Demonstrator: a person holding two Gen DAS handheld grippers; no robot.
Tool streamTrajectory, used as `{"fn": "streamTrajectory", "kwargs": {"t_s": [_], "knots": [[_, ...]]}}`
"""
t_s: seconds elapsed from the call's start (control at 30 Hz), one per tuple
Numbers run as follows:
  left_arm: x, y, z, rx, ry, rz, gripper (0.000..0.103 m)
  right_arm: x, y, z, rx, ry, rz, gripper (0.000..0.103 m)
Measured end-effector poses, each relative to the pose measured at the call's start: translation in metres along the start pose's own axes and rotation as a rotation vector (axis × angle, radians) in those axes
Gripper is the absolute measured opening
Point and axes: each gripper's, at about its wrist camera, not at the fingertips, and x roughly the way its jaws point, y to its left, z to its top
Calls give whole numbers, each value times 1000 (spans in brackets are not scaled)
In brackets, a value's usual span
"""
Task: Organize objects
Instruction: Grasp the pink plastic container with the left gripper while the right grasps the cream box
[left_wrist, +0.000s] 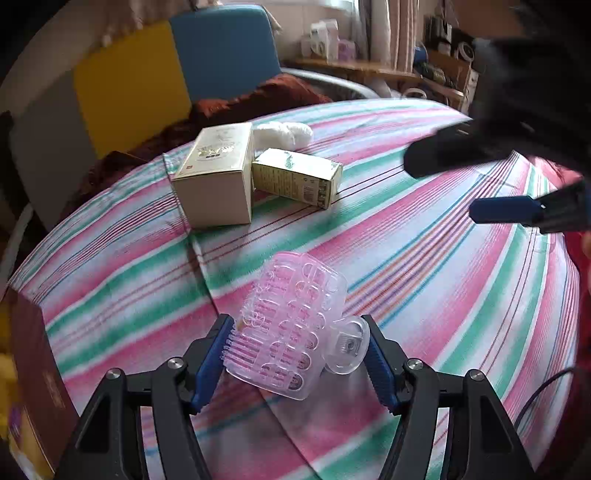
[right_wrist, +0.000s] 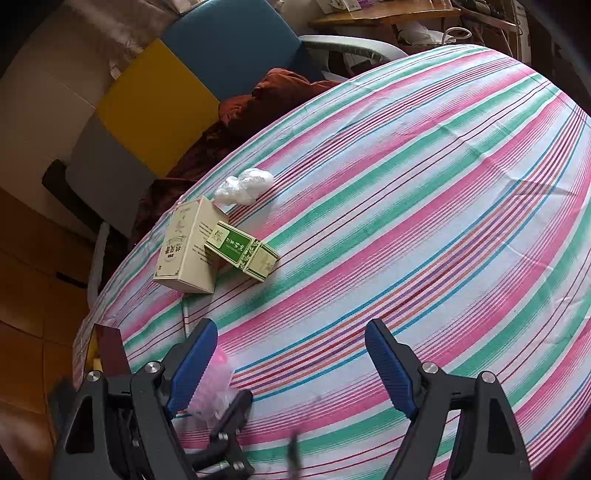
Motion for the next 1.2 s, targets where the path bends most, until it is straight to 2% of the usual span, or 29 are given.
{"fn": "streamTrajectory", "kwargs": {"t_s": [0.1, 0.43, 1.2], "knots": [[-5, -3, -9, -19, -36, 10, 67, 2, 1, -1, -9, 7, -8, 84], [-6, -4, -17, -38, -62, -3, 67, 9, 5, -2, -47, 34, -41, 84], [-3, -3, -15, -48, -71, -17, 67, 24, 17, -3, -116, 85, -83, 84]]}}
